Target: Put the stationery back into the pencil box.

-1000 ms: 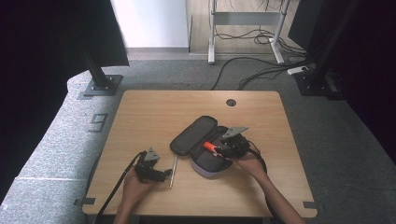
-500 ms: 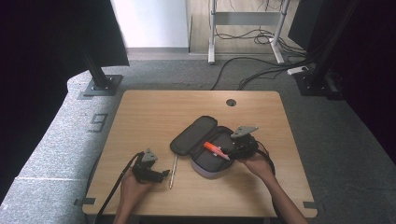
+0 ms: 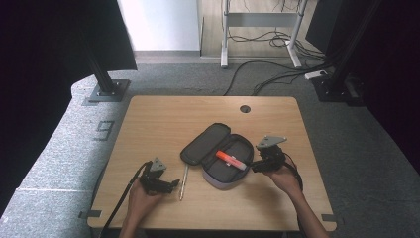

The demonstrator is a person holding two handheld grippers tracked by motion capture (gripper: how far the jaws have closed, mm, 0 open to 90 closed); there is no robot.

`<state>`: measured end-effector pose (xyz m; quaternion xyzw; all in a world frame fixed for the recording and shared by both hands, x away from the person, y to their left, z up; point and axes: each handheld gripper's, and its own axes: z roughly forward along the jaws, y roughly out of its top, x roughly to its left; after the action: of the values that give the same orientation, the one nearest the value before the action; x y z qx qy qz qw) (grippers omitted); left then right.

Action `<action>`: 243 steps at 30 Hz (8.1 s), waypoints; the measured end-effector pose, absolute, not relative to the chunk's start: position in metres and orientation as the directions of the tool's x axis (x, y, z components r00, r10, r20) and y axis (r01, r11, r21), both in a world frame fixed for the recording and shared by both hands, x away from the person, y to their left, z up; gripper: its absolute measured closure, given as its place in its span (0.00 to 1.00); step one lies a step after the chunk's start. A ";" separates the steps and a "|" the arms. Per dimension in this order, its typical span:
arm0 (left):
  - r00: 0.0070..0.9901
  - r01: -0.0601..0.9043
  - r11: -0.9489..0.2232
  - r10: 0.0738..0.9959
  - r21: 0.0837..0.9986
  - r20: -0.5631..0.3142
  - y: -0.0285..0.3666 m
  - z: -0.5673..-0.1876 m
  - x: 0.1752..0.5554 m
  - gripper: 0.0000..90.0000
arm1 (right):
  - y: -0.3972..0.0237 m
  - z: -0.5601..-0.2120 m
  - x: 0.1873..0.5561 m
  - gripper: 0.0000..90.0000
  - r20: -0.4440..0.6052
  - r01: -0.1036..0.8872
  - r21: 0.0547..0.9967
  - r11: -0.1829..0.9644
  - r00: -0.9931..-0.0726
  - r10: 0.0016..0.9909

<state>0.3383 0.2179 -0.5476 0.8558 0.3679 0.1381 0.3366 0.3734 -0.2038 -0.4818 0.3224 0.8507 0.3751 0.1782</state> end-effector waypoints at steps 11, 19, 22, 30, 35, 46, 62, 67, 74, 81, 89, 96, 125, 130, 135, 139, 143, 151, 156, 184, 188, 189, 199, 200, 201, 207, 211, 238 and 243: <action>0.691 0.537 -0.503 0.723 0.677 -0.011 0.218 -0.548 0.338 0.10 | -0.214 -0.492 0.363 0.20 -0.067 0.435 0.752 0.496 -0.697 0.714; 0.686 0.540 -0.499 0.727 0.678 -0.011 0.218 -0.548 0.337 0.10 | -0.226 -0.511 0.359 0.18 -0.056 0.467 0.746 0.475 -0.667 0.743; 0.686 0.540 -0.500 0.727 0.678 -0.011 0.218 -0.548 0.336 0.10 | -0.230 -0.520 0.358 0.17 -0.045 0.485 0.741 0.464 -0.653 0.756; 0.686 0.540 -0.499 0.727 0.677 -0.011 0.218 -0.548 0.336 0.10 | -0.239 -0.545 0.358 0.14 -0.024 0.521 0.744 0.418 -0.604 0.796; 0.687 0.540 -0.500 0.727 0.677 -0.011 0.218 -0.548 0.336 0.10 | -0.240 -0.555 0.360 0.11 -0.018 0.526 0.742 0.416 -0.604 0.796; 0.680 0.538 -0.511 0.733 0.670 0.013 0.220 -0.544 0.333 0.15 | -0.242 -0.555 0.358 0.15 0.009 0.536 0.740 0.406 -0.611 0.791; 0.707 0.485 -0.480 0.707 0.731 -0.005 0.208 -0.513 0.317 0.24 | -0.242 -0.555 0.358 0.15 0.009 0.536 0.740 0.406 -0.612 0.790; 0.717 0.481 -0.491 0.697 0.727 -0.003 0.197 -0.515 0.318 0.27 | -0.242 -0.555 0.358 0.15 0.010 0.536 0.740 0.406 -0.612 0.791; 0.738 0.478 -0.510 0.675 0.715 -0.011 0.185 -0.523 0.321 0.33 | -0.242 -0.555 0.358 0.15 0.010 0.536 0.740 0.406 -0.612 0.791; 0.748 0.491 -0.530 0.664 0.691 -0.022 0.179 -0.532 0.324 0.42 | -0.242 -0.555 0.358 0.15 0.010 0.536 0.740 0.406 -0.613 0.790; 0.762 0.485 -0.563 0.647 0.669 -0.007 0.174 -0.539 0.322 0.54 | -0.242 -0.555 0.358 0.15 0.011 0.536 0.740 0.406 -0.614 0.789; 0.776 0.478 -0.565 0.630 0.673 -0.022 0.176 -0.539 0.320 0.76 | -0.242 -0.555 0.358 0.15 0.012 0.534 0.741 0.408 -0.618 0.786; 0.821 0.457 -0.582 0.567 0.673 -0.067 0.188 -0.530 0.304 0.87 | -0.242 -0.555 0.357 0.15 0.010 0.531 0.741 0.412 -0.621 0.784; 0.820 0.453 -0.573 0.569 0.683 -0.067 0.192 -0.524 0.299 0.87 | -0.242 -0.555 0.357 0.15 0.009 0.531 0.741 0.412 -0.620 0.784; 0.822 0.441 -0.538 0.564 0.718 -0.083 0.201 -0.514 0.297 1.00 | -0.242 -0.555 0.357 0.15 0.009 0.531 0.741 0.411 -0.620 0.785; 0.827 0.441 -0.547 0.555 0.711 -0.086 0.201 -0.515 0.298 1.00 | -0.242 -0.555 0.357 0.15 0.009 0.531 0.741 0.411 -0.620 0.785; 0.824 0.437 -0.555 0.562 0.708 -0.068 0.199 -0.518 0.299 0.87 | -0.242 -0.555 0.357 0.15 0.009 0.531 0.741 0.411 -0.620 0.785; 0.834 0.433 -0.575 0.549 0.694 -0.066 0.191 -0.533 0.308 0.76 | -0.242 -0.555 0.357 0.15 0.010 0.532 0.741 0.411 -0.620 0.785; 0.839 0.431 -0.591 0.541 0.682 -0.061 0.187 -0.540 0.312 0.77 | -0.242 -0.555 0.357 0.15 0.010 0.531 0.741 0.411 -0.620 0.785; 0.839 0.407 -0.521 0.539 0.750 -0.081 0.195 -0.503 0.300 0.89 | -0.242 -0.555 0.357 0.15 0.009 0.531 0.741 0.411 -0.620 0.785; 0.842 0.397 -0.517 0.534 0.758 -0.077 0.193 -0.494 0.302 0.89 | -0.242 -0.555 0.357 0.15 0.008 0.531 0.741 0.412 -0.620 0.785; 0.842 0.397 -0.517 0.534 0.758 -0.077 0.193 -0.494 0.302 0.89 | -0.242 -0.555 0.357 0.15 0.008 0.531 0.741 0.412 -0.620 0.785; 0.849 0.375 -0.516 0.524 0.770 -0.062 0.177 -0.479 0.318 0.89 | -0.242 -0.555 0.357 0.15 0.007 0.530 0.741 0.412 -0.620 0.785; 0.850 0.372 -0.520 0.524 0.769 -0.058 0.174 -0.478 0.320 0.89 | -0.242 -0.555 0.357 0.15 0.007 0.530 0.741 0.412 -0.619 0.785; 0.851 0.372 -0.517 0.521 0.771 -0.061 0.173 -0.477 0.322 0.89 | -0.242 -0.555 0.357 0.15 0.007 0.530 0.741 0.412 -0.619 0.785; 0.858 0.362 -0.517 0.511 0.776 -0.060 0.159 -0.469 0.334 0.89 | -0.242 -0.555 0.357 0.15 0.007 0.530 0.741 0.412 -0.619 0.785; 0.862 0.353 -0.526 0.504 0.774 -0.050 0.150 -0.464 0.340 0.89 | -0.242 -0.555 0.357 0.15 0.007 0.531 0.741 0.412 -0.620 0.785; 0.877 0.326 -0.530 0.480 0.782 -0.040 0.095 -0.450 0.380 0.89 | -0.242 -0.555 0.357 0.15 0.009 0.531 0.741 0.411 -0.620 0.784; 0.883 0.318 -0.543 0.469 0.777 -0.033 0.083 -0.450 0.386 0.89 | -0.242 -0.555 0.357 0.15 0.009 0.531 0.741 0.411 -0.620 0.785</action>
<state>0.3860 0.0827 -0.4504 0.8738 0.2252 0.0895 0.4216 0.3567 -0.2422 -0.5552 0.4002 0.8219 0.3668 0.1729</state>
